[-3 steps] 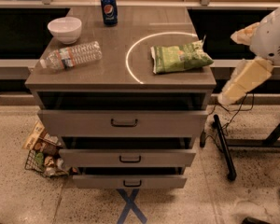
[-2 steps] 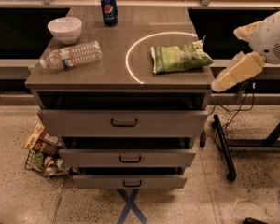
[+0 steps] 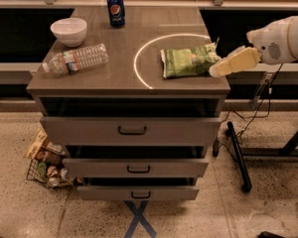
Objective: Move green jalapeno chip bag near pepsi can
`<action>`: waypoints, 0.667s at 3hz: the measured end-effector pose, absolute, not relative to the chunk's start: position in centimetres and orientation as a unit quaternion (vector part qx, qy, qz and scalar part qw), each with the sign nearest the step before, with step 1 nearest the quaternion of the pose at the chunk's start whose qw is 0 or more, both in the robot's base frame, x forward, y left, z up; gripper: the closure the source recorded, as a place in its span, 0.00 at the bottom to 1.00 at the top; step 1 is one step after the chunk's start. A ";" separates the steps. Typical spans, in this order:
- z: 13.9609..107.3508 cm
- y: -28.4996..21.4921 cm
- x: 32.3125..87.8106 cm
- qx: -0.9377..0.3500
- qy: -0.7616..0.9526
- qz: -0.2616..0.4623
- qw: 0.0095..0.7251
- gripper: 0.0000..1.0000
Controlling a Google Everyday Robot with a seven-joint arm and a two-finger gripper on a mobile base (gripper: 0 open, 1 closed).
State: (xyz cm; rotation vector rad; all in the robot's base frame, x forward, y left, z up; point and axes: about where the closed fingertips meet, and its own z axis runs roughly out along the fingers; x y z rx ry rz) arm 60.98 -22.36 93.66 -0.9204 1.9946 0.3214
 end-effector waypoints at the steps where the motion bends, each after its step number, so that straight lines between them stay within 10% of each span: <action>1: 91.2 -21.8 63.7 -0.338 0.814 0.139 0.451 0.00; 2: 91.2 -21.9 64.0 -0.335 0.814 0.136 0.456 0.00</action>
Offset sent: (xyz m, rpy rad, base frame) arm 0.0242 0.0046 -0.0219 0.0409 0.0124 -0.0483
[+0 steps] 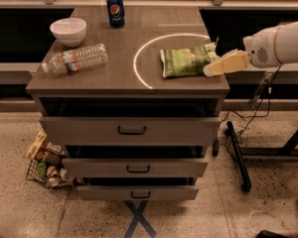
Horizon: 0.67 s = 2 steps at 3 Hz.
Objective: Move green jalapeno chip bag near pepsi can
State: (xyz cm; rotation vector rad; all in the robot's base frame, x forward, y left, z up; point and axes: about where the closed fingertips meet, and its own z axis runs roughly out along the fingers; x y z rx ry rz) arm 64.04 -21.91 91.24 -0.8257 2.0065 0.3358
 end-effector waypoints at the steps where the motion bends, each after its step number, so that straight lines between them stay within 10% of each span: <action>1: 90.3 -21.8 64.6 -0.335 0.814 0.123 0.458 0.00; 2: 89.1 -22.1 66.9 -0.324 0.809 0.115 0.477 0.00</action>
Offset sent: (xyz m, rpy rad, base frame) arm 0.0640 -0.0140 -0.0383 0.0101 -0.1067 -0.0912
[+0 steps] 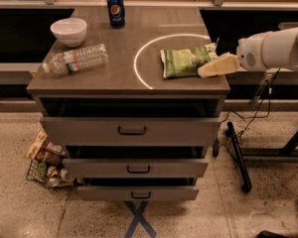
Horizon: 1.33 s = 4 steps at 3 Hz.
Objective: Move green jalapeno chip bag near pepsi can
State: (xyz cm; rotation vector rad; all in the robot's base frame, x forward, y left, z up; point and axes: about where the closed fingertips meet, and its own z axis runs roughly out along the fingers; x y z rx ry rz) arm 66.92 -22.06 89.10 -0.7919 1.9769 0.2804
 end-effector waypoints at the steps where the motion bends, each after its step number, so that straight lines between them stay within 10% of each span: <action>1: 87.9 -22.1 69.4 -0.312 0.805 0.114 0.492 0.00; 4: 84.5 -20.4 73.1 -0.305 0.805 0.135 0.491 0.69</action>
Offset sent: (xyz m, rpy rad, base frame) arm 0.0601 -0.0011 -0.0496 0.0647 -0.0030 -0.0480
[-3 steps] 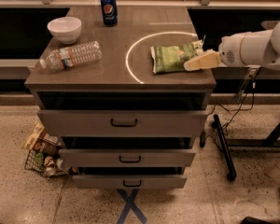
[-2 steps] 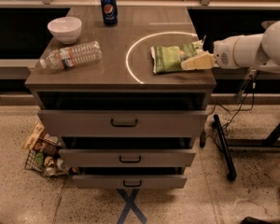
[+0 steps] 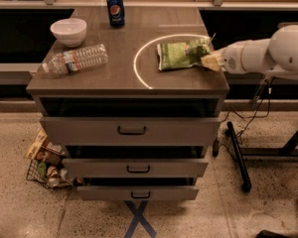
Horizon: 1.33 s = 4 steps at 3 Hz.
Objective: Move green jalapeno chip bag near pepsi can
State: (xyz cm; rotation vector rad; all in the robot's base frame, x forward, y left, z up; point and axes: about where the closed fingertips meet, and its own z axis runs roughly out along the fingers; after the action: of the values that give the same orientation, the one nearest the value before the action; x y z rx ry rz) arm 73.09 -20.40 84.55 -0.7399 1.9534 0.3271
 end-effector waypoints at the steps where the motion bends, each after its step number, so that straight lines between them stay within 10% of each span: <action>1: 85.1 -18.1 74.6 -0.326 0.789 0.146 0.500 0.92; 4: 85.3 -10.0 83.5 -0.372 0.761 0.148 0.510 1.00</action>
Offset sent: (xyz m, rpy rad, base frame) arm 0.0720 0.0956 0.0138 -0.0260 -0.0704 0.1499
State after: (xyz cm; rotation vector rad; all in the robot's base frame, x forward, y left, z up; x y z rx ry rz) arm 83.46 -10.01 85.27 -0.8957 1.8332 0.3570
